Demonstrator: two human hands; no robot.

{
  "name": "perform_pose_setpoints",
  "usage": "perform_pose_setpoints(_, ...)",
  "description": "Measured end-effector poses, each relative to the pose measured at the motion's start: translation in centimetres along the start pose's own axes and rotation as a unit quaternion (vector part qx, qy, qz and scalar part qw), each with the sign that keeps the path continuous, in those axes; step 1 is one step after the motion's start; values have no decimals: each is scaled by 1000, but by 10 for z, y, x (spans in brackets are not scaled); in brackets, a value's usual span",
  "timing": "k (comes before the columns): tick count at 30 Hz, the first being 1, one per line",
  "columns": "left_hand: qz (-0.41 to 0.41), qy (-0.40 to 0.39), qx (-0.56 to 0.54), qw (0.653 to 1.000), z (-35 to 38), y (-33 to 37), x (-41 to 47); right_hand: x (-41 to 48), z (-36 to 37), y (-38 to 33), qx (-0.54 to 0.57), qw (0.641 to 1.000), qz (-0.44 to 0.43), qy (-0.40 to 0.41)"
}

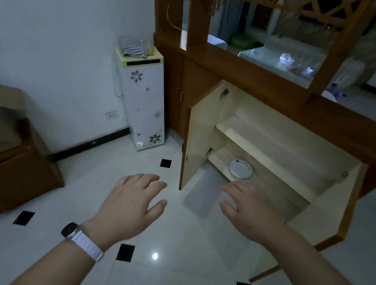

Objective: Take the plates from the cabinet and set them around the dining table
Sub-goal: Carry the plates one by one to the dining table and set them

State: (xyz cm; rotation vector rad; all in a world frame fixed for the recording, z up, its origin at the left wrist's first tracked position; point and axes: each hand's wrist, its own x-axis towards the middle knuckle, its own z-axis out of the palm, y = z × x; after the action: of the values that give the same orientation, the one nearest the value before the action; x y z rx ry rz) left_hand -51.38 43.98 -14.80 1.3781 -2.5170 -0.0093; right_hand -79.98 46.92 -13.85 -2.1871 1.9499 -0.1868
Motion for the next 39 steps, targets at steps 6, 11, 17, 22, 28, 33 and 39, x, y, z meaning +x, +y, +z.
perform_pose_setpoints(6,78,6,47,996,4,5,109,72,-16,64,12,1000,10,23)
perform_pose_setpoints(11,111,-6,50,993,11,17,171,95,-28,101,14,998,24,53)
perform_pose_setpoints(17,184,-13,38,982,47,29,239,109,-22,142,23,995,86,55)
perform_pose_setpoints(22,266,-4,6,964,79,39,286,123,-14,170,-15,993,114,34)
perform_pose_setpoints(28,275,-45,-14,960,119,25,347,163,-8,196,-4,987,160,14)
perform_pose_setpoints(33,280,-71,-32,957,162,3,412,210,3,218,4,979,204,-12)
perform_pose_setpoints(39,278,-83,-123,949,209,-7,486,267,8,252,-2,967,253,-26)
